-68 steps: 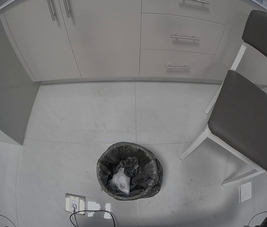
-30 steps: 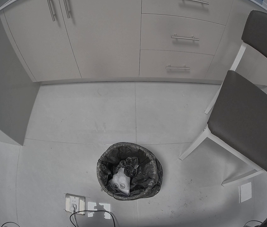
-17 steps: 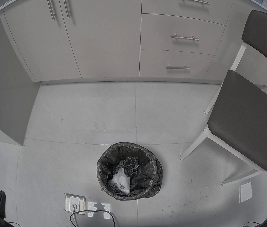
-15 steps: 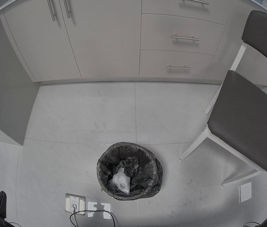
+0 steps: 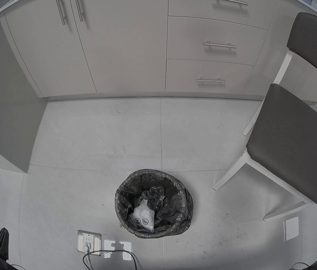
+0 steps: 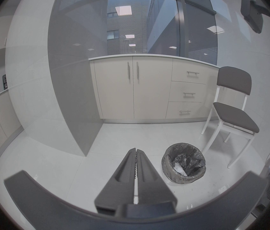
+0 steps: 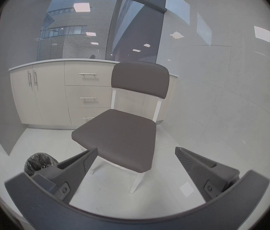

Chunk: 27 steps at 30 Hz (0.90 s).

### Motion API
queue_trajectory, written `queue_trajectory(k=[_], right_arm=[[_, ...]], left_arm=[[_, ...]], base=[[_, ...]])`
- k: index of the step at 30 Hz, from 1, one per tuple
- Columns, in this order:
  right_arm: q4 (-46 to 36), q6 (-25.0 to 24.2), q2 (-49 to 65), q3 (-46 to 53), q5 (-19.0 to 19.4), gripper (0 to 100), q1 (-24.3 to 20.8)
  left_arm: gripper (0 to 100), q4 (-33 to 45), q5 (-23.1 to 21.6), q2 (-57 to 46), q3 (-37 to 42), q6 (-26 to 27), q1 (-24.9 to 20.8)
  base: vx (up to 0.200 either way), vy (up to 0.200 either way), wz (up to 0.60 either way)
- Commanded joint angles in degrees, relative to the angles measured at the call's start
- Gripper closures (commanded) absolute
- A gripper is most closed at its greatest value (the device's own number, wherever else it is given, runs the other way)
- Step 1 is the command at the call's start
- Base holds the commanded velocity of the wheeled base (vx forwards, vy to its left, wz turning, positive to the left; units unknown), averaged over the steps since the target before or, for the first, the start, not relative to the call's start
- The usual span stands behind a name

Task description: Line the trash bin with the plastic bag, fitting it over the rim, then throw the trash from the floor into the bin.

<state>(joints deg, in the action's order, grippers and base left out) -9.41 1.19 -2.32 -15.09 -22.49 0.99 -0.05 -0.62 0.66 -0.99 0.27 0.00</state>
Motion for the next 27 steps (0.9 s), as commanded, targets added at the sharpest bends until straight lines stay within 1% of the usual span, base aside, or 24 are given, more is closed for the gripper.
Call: queue_trajectory(k=[1, 2, 3, 4, 5, 6, 8, 9, 11, 13, 27], right_arm=[[13.1, 1.44, 2.32, 14.92, 4.12, 0, -0.9], [10.91, -1.28, 2.32, 14.3, 6.5, 0, -0.81], [10.03, -2.69, 2.32, 13.95, 9.04, 0, -0.9], [10.03, -2.69, 2.32, 13.95, 9.04, 0, -0.9], [9.94, -4.01, 2.32, 13.95, 14.23, 0, -0.9], [10.03, -4.36, 2.32, 14.04, 16.6, 0, -0.9], [10.11, -2.07, 2.32, 14.56, 20.47, 0, -0.9], [9.32, -0.76, 2.32, 14.83, 21.61, 0, -0.9], [9.24, -0.23, 2.32, 14.92, 22.14, 0, -0.81], [9.32, -0.76, 2.32, 14.92, 22.32, 0, -0.9], [9.32, -0.93, 2.32, 14.92, 22.4, 0, -0.99]], left_arm=[[100, -0.04, 0.01, -0.66, 0.99, 0.08, 0.0], [100, -0.04, 0.01, -0.66, 0.99, 0.0, 0.0], [100, 0.05, 0.01, -0.66, 0.99, 0.08, 0.0], [100, 0.05, 0.01, -0.66, 0.99, 0.08, 0.0], [100, -0.04, 0.01, -0.66, 0.99, 0.0, 0.0], [100, -0.04, 0.01, -0.66, 0.99, 0.08, 0.0], [100, -0.04, 0.01, -0.66, 0.99, 0.0, 0.0], [100, 0.05, 0.01, -0.66, 0.99, 0.0, 0.0], [100, -0.04, 0.01, -0.66, 0.99, 0.0, 0.0], [100, -0.04, 0.01, -0.66, 0.99, 0.08, 0.0], [100, -0.04, 0.01, -0.66, 0.99, 0.08, 0.0]], base=[[0.0, 0.0, 0.0], [0.0, 0.0, 0.0], [0.0, 0.0, 0.0], [0.0, 0.0, 0.0], [0.0, 0.0, 0.0], [0.0, 0.0, 0.0], [0.0, 0.0, 0.0], [0.0, 0.0, 0.0], [0.0, 0.0, 0.0], [0.0, 0.0, 0.0], [0.0, 0.0, 0.0]])
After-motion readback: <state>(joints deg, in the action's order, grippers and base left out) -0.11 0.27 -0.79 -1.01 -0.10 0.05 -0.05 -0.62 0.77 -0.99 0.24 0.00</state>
